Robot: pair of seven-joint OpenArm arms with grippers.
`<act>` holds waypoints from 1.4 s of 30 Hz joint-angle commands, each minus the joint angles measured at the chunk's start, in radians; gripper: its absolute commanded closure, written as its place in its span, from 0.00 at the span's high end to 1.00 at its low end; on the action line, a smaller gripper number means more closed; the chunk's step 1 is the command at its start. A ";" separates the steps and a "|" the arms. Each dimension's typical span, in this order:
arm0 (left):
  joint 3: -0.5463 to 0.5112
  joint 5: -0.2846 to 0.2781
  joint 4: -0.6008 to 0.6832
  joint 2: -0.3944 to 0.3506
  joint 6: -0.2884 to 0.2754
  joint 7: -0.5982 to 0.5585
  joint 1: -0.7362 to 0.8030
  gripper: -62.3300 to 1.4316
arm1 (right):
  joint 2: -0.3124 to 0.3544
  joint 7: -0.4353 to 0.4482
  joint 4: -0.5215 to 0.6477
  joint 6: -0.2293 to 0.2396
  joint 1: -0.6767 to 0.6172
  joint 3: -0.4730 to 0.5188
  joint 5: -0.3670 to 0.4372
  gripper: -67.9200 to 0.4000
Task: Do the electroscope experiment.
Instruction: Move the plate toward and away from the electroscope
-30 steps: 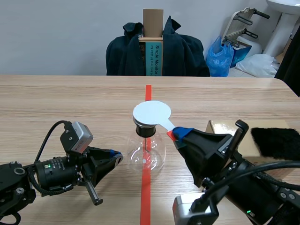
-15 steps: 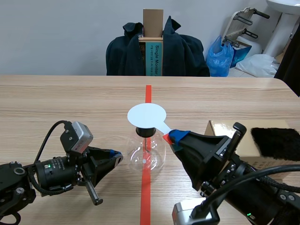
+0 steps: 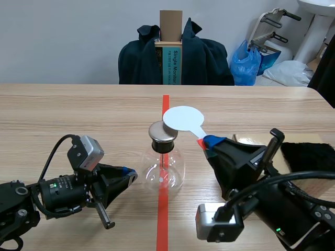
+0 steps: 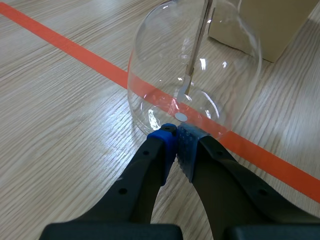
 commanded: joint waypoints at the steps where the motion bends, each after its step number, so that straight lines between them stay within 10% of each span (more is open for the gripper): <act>1: -0.002 -0.010 0.026 0.002 -0.002 -0.010 -0.013 0.07 | 0.009 -0.018 0.014 -0.022 0.000 0.028 0.006 0.02; 13: -0.002 -0.010 0.026 0.002 -0.002 -0.010 -0.013 0.07 | 0.009 -0.174 0.041 -0.147 -0.086 0.121 0.006 0.02; 32: -0.003 -0.010 0.026 -0.001 -0.001 -0.010 -0.010 0.07 | 0.013 -0.190 0.487 -0.147 -0.439 0.550 0.140 0.02; 42: -0.062 -0.018 0.255 -0.152 -0.007 -0.008 0.116 0.07 | 0.008 -0.177 0.582 -0.147 -0.533 0.702 0.241 0.02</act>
